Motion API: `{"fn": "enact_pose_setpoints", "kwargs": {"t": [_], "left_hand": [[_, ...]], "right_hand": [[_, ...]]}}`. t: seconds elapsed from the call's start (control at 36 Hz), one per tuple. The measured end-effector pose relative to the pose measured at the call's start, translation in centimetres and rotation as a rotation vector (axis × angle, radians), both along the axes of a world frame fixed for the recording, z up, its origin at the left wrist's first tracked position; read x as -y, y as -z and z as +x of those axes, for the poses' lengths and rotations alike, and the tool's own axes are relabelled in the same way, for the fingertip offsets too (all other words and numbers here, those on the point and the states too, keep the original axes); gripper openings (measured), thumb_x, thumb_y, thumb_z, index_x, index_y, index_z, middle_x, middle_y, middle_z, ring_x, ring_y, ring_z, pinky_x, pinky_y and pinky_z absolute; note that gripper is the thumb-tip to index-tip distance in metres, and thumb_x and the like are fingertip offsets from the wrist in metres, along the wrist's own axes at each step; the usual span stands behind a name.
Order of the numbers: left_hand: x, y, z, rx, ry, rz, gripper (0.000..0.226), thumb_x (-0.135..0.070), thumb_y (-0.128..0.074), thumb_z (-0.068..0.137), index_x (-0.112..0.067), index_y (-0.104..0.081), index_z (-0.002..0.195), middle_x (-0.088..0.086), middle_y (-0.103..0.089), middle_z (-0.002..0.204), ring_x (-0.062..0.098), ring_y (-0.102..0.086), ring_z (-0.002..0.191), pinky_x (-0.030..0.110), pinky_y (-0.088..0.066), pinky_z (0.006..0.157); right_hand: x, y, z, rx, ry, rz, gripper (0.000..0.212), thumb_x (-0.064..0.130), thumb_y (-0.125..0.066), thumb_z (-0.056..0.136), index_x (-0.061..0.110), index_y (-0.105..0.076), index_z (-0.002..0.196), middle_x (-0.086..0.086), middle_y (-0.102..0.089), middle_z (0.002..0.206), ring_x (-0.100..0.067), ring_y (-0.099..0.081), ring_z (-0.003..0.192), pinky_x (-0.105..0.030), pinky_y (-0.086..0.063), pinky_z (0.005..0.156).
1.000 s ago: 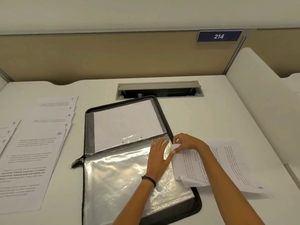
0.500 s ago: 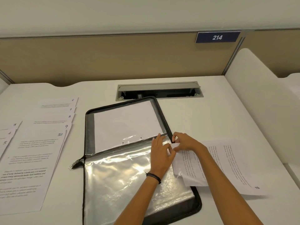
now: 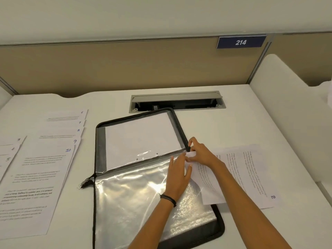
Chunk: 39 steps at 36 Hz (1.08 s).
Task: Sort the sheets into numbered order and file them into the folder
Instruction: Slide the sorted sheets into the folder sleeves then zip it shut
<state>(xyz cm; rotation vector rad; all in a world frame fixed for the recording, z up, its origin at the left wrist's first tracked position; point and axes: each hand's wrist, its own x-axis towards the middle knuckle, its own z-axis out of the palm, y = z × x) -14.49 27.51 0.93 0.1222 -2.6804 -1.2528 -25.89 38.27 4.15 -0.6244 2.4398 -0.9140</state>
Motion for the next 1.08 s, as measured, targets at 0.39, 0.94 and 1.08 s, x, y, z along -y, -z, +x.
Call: {"fn": "enact_pose_setpoints", "kwargs": {"t": [0.39, 0.94, 1.08], "left_hand": [[0.6, 1.5, 0.9, 0.048, 0.099, -0.118, 0.048, -0.030, -0.037, 0.102, -0.024, -0.027, 0.148, -0.007, -0.029, 0.154, -0.009, -0.008, 0.137, 0.023, 0.007, 0.118], [0.5, 1.1, 0.7, 0.106, 0.164, -0.198, 0.074, -0.059, -0.008, 0.088, -0.022, -0.024, 0.149, -0.005, -0.014, 0.158, 0.007, -0.003, 0.146, 0.015, 0.017, 0.110], [0.5, 1.5, 0.7, 0.122, 0.162, -0.255, 0.053, -0.041, -0.032, 0.101, -0.023, -0.022, 0.150, -0.006, -0.009, 0.159, 0.004, 0.005, 0.144, 0.020, 0.017, 0.112]], "right_hand": [[-1.8, 1.5, 3.1, -0.165, 0.119, 0.051, 0.028, 0.039, -0.068, 0.082, 0.016, -0.055, 0.072, 0.003, -0.054, 0.078, -0.010, -0.049, 0.070, -0.022, -0.036, 0.062], [-4.6, -1.2, 8.0, 0.560, 0.081, -0.080, 0.042, 0.004, -0.043, 0.098, 0.027, -0.042, 0.133, -0.011, -0.073, 0.090, -0.021, -0.071, 0.076, -0.034, -0.057, 0.078], [-5.6, -1.8, 8.4, 0.642, 0.109, -0.087, 0.042, 0.003, -0.037, 0.099, 0.026, -0.041, 0.133, -0.017, -0.070, 0.099, -0.024, -0.072, 0.082, -0.035, -0.058, 0.080]]}}
